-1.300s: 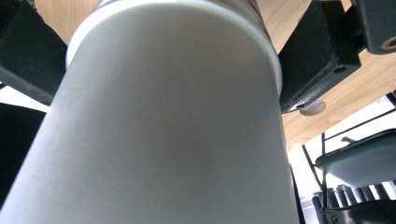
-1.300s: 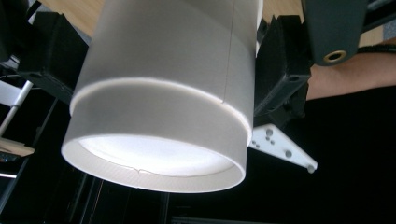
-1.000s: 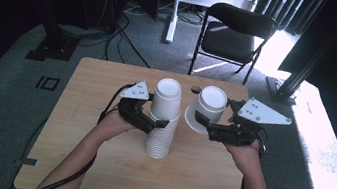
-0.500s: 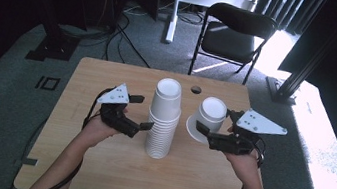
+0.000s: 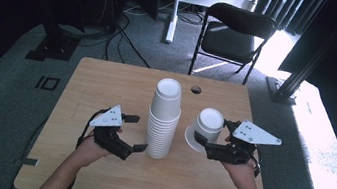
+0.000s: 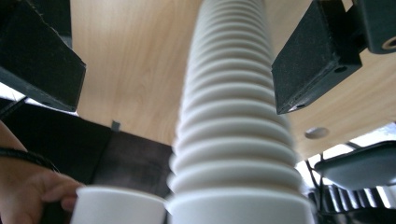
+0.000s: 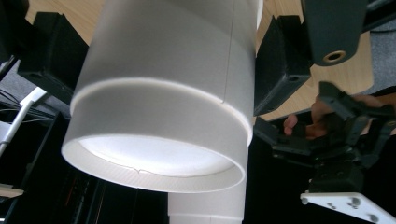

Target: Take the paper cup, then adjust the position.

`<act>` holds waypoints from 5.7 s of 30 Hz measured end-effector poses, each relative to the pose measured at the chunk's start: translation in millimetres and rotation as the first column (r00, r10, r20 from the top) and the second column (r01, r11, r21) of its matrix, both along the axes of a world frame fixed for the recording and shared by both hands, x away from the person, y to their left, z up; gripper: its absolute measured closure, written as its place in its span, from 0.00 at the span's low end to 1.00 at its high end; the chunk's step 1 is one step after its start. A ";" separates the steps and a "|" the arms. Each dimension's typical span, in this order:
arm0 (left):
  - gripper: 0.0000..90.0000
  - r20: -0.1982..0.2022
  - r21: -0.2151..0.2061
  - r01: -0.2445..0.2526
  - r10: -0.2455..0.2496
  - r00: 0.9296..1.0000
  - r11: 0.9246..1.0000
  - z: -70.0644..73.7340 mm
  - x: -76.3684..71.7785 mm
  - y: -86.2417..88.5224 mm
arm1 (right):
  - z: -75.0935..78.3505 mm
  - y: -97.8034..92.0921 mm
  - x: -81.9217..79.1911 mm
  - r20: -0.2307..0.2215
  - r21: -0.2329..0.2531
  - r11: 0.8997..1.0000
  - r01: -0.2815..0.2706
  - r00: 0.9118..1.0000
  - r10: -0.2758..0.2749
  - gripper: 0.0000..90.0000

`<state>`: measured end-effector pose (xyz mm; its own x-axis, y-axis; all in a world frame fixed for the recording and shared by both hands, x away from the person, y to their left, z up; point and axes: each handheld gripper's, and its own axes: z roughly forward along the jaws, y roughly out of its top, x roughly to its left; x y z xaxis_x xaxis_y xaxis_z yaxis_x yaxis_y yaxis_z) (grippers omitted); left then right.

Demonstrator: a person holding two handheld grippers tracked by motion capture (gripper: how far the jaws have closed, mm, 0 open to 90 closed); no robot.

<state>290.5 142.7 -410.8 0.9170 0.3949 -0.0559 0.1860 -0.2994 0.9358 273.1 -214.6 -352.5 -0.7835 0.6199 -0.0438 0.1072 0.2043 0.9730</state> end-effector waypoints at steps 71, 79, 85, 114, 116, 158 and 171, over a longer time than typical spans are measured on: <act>0.79 0.007 -0.153 0.311 -0.314 0.949 0.938 -22.8 -37.5 -84.3 | -20.0 11.2 -48.8 0.005 -0.006 0.991 -0.132 0.991 0.132 0.22; 0.94 0.036 -0.142 0.345 -0.344 0.938 0.928 -22.0 -35.6 -77.2 | -21.2 7.6 -46.6 -0.010 0.018 0.988 -0.156 0.988 0.156 0.22; 0.98 0.049 -0.123 0.356 -0.353 0.934 0.926 -20.0 -34.5 -72.8 | -21.7 7.1 -46.6 -0.014 0.009 0.986 -0.168 0.986 0.168 0.22; 0.92 0.004 -0.019 0.327 -0.327 0.945 0.945 -12.6 -32.0 -74.7 | -42.8 2.1 -34.5 -0.103 0.036 0.981 -0.192 0.975 0.195 0.22; 0.93 -0.004 -0.019 0.342 -0.342 0.940 0.940 -12.8 -32.2 -74.2 | -44.1 1.6 -33.2 -0.116 0.034 0.978 -0.207 0.971 0.210 0.22; 0.97 0.123 0.400 0.289 -0.363 0.924 0.870 -9.2 -45.8 -77.4 | -74.6 15.4 -17.8 -0.317 -0.161 0.947 -0.276 0.924 0.215 0.22; 0.97 0.101 0.321 0.308 -0.355 0.929 0.896 -4.8 -42.5 -78.5 | -89.6 22.1 -15.6 -0.354 -0.187 0.936 -0.298 0.909 0.219 0.17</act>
<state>248.0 64.2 -415.6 0.9851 0.0429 0.1663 -0.1103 -0.5841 0.8042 257.6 -192.4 -442.1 -0.9099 0.3966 0.1214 0.3191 0.4825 0.8157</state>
